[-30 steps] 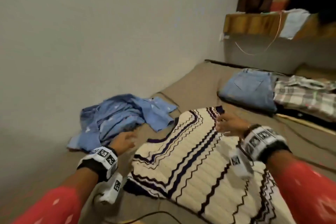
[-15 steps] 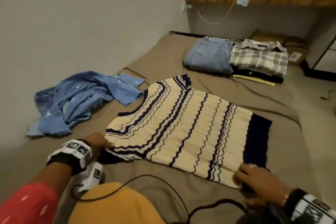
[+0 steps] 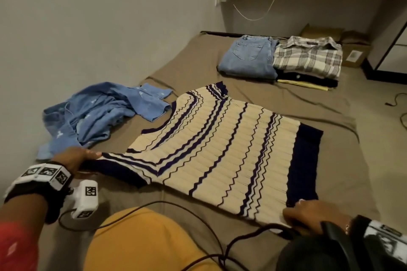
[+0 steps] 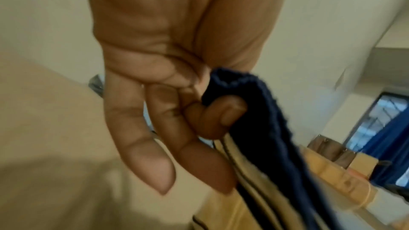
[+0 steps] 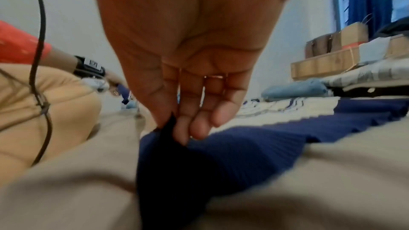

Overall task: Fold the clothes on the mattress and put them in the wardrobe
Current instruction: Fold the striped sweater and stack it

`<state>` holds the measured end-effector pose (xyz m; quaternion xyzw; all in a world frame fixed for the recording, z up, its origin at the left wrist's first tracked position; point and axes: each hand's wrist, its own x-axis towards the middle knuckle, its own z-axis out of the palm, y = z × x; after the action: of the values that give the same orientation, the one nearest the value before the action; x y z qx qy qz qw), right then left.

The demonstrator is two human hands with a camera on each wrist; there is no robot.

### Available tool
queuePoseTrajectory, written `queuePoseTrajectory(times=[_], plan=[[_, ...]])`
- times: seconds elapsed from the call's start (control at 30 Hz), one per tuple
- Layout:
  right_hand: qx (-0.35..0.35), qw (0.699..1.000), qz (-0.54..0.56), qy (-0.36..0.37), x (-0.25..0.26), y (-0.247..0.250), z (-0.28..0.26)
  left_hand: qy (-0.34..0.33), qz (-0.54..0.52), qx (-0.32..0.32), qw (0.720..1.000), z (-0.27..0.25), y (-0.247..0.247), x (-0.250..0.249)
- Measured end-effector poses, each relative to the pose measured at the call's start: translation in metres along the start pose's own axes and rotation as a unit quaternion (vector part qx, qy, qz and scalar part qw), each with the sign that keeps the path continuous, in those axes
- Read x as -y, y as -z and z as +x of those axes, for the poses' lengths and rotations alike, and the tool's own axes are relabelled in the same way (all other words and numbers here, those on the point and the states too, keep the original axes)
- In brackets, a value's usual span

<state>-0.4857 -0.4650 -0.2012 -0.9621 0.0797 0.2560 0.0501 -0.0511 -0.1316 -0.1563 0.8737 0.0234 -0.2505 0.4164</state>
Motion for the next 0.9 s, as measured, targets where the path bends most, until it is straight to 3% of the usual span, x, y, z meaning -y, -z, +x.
queuePoseTrajectory(times=[0.07,0.17,0.27,0.37,0.53,0.7,0.8,0.9], plan=[[-0.006,1.0,-0.006,-0.022,0.005,-0.017,0.01,-0.01,0.029,0.025,0.999,0.005,-0.001,0.006],[-0.013,0.996,-0.073,-0.054,0.02,-0.029,0.022,0.018,-0.01,0.079,0.997,0.003,-0.003,0.009],[-0.013,0.993,-0.095,-0.065,0.032,-0.025,0.028,-0.007,-0.008,0.108,0.994,-0.003,-0.004,0.003],[-0.094,0.99,-0.092,-0.051,0.032,-0.014,0.027,-0.023,-0.019,0.126,0.992,-0.004,0.005,0.001],[-0.034,0.998,0.005,-0.059,0.02,-0.036,0.024,-0.028,0.043,0.123,0.991,-0.006,0.024,0.01],[-0.041,0.992,-0.048,-0.111,0.028,-0.057,0.026,0.028,0.099,0.145,0.984,-0.01,0.006,0.026],[-0.005,0.987,-0.101,-0.121,0.026,-0.054,0.021,0.028,0.09,0.135,0.986,-0.005,-0.001,0.028],[0.013,0.99,-0.068,-0.119,0.02,-0.035,0.009,0.042,0.087,0.135,0.986,-0.002,0.003,0.02]])
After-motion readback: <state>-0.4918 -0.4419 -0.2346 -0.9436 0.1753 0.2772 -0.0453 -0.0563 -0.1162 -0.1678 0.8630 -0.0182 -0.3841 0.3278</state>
